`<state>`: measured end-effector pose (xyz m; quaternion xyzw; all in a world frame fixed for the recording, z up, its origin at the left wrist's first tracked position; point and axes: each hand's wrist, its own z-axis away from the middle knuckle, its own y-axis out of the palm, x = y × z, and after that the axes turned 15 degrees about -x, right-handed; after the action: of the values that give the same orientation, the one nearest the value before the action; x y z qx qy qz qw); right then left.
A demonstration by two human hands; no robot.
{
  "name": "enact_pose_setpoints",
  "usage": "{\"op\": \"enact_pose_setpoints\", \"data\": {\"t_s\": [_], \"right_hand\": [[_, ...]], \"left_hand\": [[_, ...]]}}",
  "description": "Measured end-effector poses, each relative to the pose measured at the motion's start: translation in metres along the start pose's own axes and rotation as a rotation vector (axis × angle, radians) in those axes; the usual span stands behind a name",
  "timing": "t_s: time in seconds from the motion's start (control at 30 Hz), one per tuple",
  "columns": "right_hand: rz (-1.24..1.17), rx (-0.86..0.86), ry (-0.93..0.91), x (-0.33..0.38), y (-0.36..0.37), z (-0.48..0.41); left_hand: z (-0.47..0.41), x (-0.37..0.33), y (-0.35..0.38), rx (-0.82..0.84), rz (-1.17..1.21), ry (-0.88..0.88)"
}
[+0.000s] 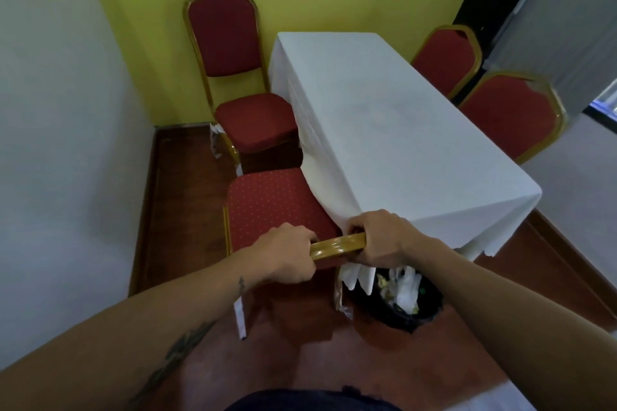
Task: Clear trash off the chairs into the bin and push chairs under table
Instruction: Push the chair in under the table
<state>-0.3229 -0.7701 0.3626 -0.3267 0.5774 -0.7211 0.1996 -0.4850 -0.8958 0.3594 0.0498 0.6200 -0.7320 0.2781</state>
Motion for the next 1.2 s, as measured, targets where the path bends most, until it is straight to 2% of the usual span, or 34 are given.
{"op": "enact_pose_setpoints", "data": {"t_s": [0.07, 0.23, 0.43, 0.73, 0.9, 1.0, 1.07, 1.1, 1.2], "right_hand": [[0.053, 0.009, 0.032, -0.008, -0.003, -0.002], [0.159, 0.026, 0.041, -0.015, -0.004, -0.009], [0.198, 0.028, 0.004, 0.004, 0.006, -0.017], [0.241, 0.020, 0.019, 0.076, 0.018, -0.026], [0.155, -0.133, 0.095, 0.146, 0.037, -0.030], [0.082, -0.193, 0.162, 0.186, 0.050, -0.039], [0.064, -0.209, 0.173, 0.209, 0.055, -0.048], [0.064, -0.209, 0.176, 0.217, 0.057, -0.053], [0.085, -0.204, 0.172, 0.230, 0.059, -0.065]], "left_hand": [[-0.004, 0.003, -0.002, -0.004, 0.000, 0.024], [-0.015, 0.004, -0.016, 0.136, -0.059, 0.116], [-0.024, 0.029, -0.028, 0.174, -0.064, 0.113], [-0.042, 0.109, -0.061, 0.083, -0.271, 0.126], [-0.045, 0.166, -0.100, -0.015, -0.329, 0.093], [-0.045, 0.197, -0.115, -0.115, -0.371, -0.012], [-0.046, 0.217, -0.116, -0.199, -0.270, -0.147], [-0.045, 0.226, -0.114, -0.262, -0.120, -0.272], [-0.037, 0.223, -0.109, -0.432, 0.658, -0.758]]}}
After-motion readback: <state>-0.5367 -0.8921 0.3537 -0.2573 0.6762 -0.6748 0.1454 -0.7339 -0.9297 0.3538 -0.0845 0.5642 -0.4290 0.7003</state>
